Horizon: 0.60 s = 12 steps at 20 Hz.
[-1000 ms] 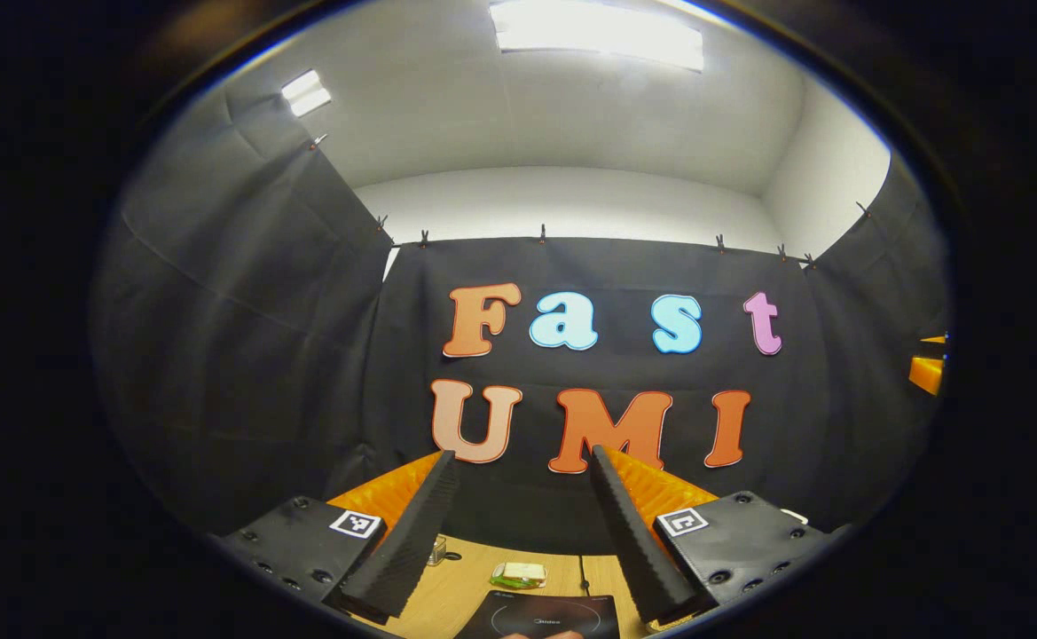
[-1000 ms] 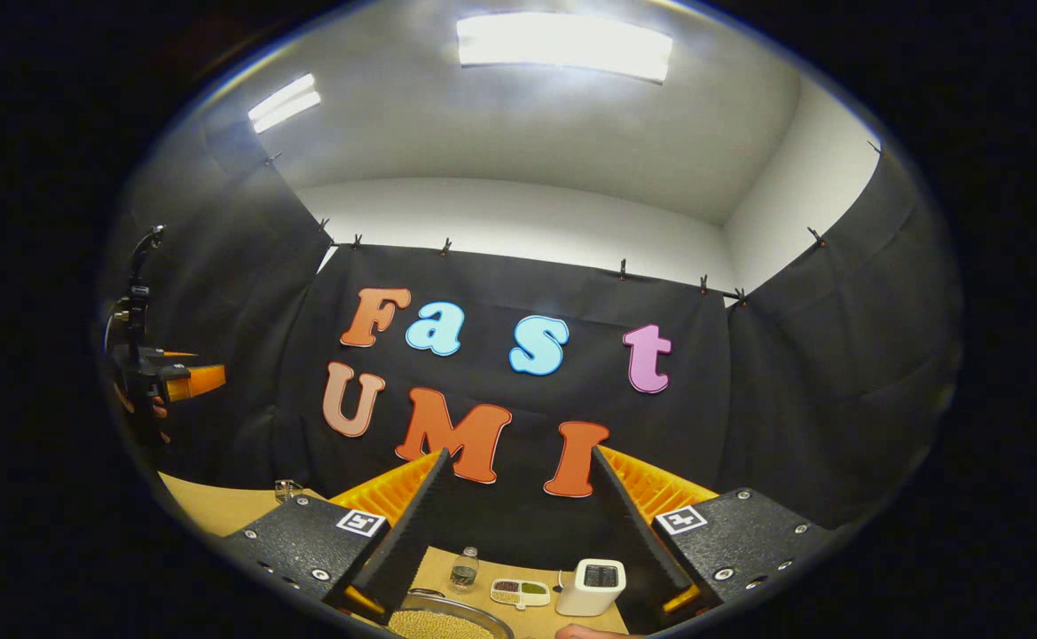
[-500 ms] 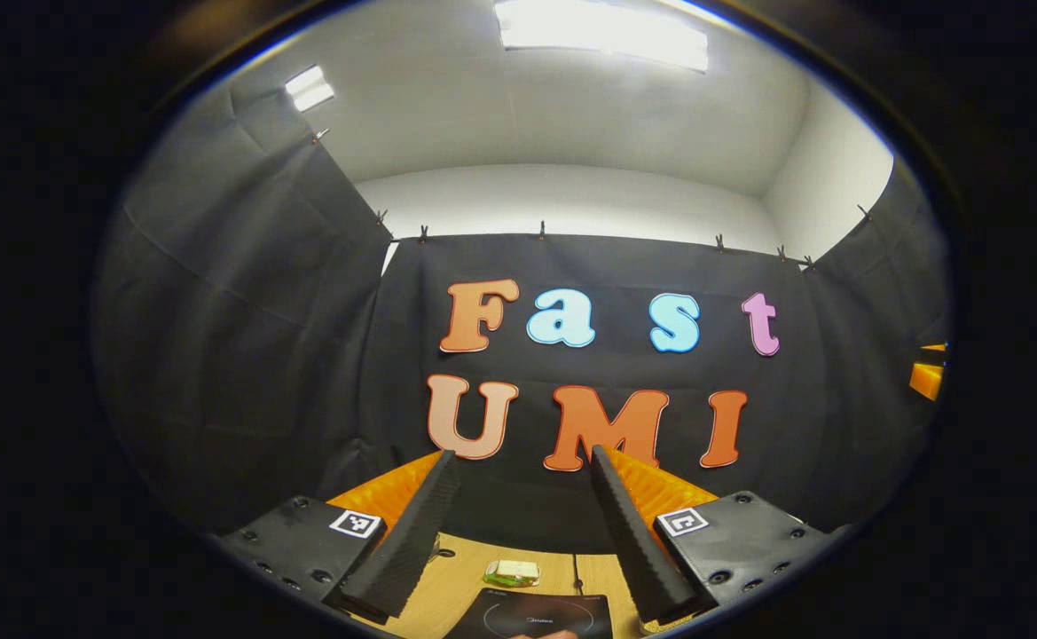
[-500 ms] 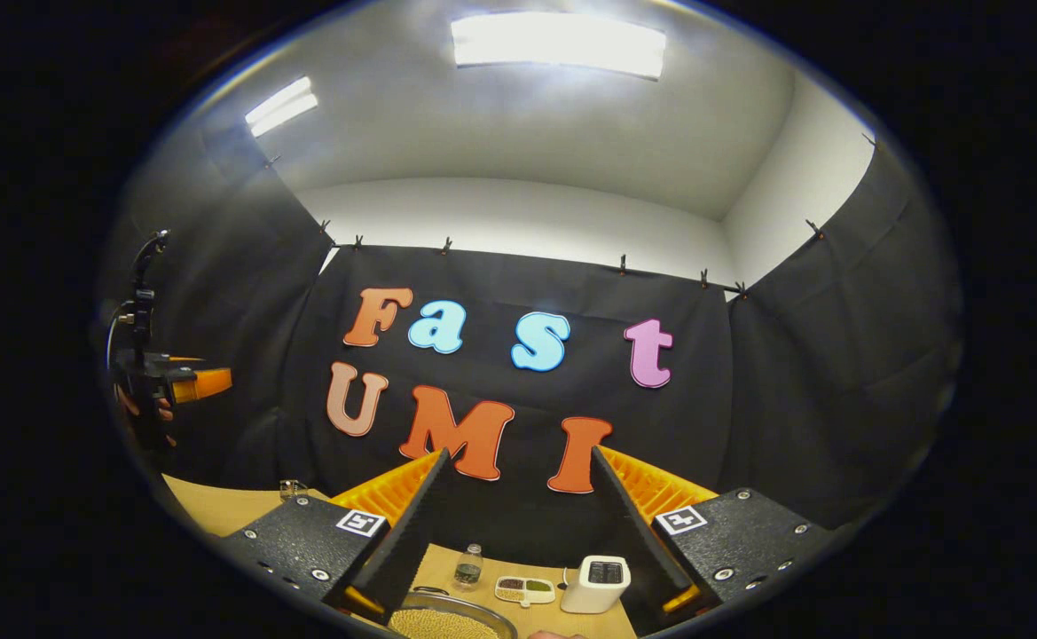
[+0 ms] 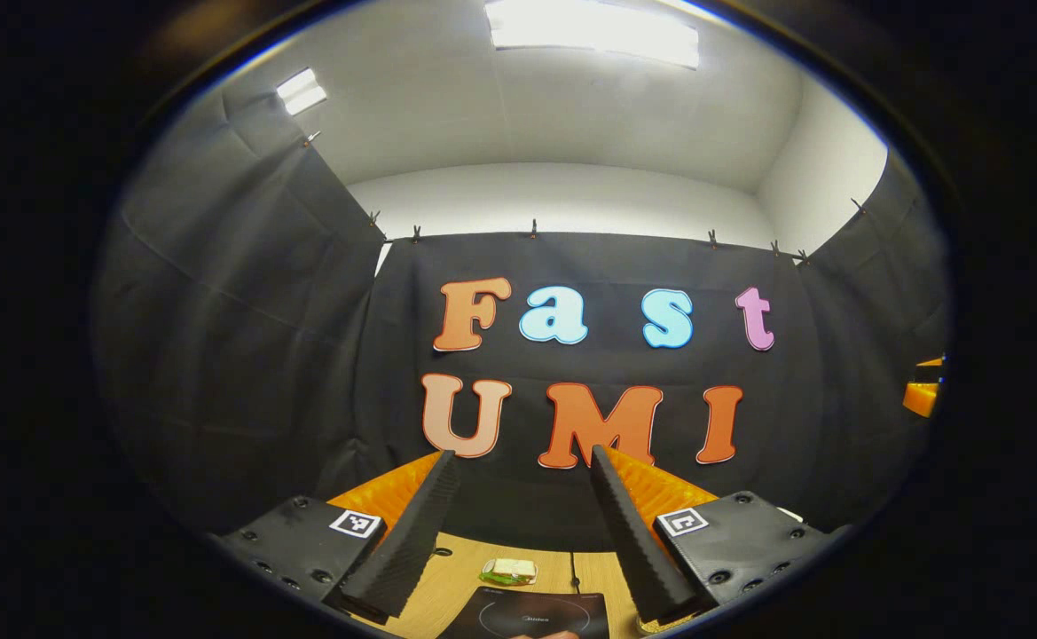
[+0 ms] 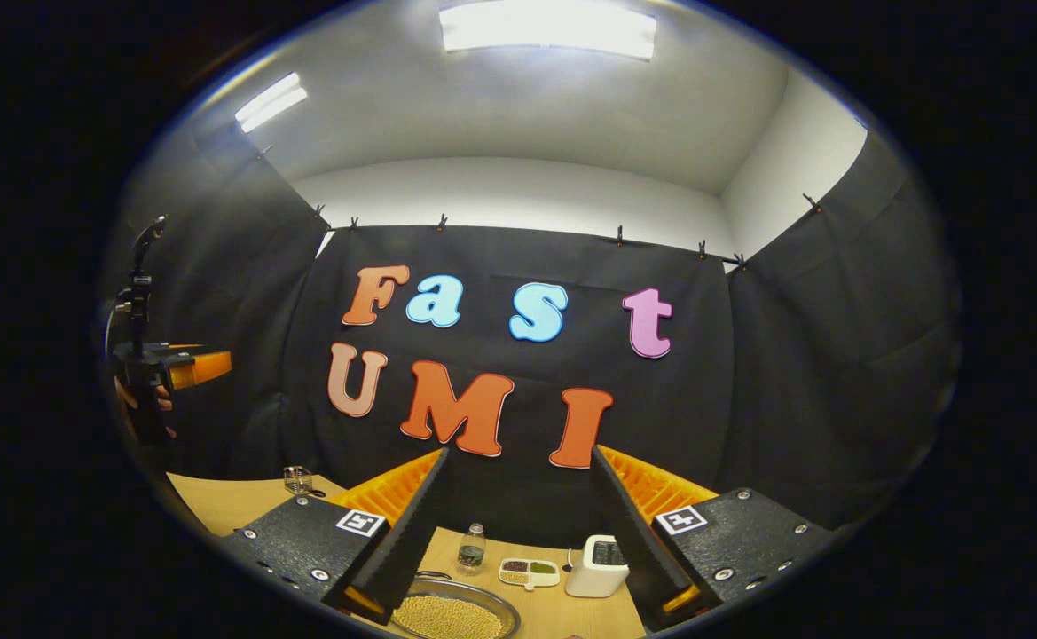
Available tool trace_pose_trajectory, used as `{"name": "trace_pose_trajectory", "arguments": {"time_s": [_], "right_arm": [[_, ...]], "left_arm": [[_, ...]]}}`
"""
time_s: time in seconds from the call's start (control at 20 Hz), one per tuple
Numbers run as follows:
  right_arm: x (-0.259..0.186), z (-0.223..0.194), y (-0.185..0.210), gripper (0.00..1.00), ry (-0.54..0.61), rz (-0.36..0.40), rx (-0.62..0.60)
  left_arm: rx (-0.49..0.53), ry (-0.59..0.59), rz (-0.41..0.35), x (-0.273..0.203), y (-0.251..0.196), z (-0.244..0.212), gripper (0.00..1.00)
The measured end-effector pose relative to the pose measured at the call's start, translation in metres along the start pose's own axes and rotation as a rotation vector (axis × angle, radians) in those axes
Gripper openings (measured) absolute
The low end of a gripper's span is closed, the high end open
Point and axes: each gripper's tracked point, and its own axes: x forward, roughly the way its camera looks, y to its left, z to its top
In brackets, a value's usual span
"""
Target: First push the handle of the pot to place it horizontally, then grasp the pot with both hands and set it on the induction cooktop.
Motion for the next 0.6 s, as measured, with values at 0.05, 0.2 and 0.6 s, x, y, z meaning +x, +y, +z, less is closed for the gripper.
{"name": "trace_pose_trajectory", "arguments": {"time_s": [0.05, 0.2, 0.6], "right_arm": [[-0.002, -0.004, 0.003, 0.95, 0.011, 0.010, 0.010], [-0.006, -0.021, 0.010, 0.95, 0.047, 0.030, 0.026], [-0.024, -0.085, 0.055, 0.95, 0.235, 0.160, 0.152]], "left_arm": [[0.001, 0.004, 0.002, 0.000, 0.001, -0.002, 0.97], [0.004, 0.024, 0.007, 0.003, 0.002, -0.009, 0.97], [0.019, 0.050, 0.034, -0.001, 0.013, -0.020, 0.97]]}}
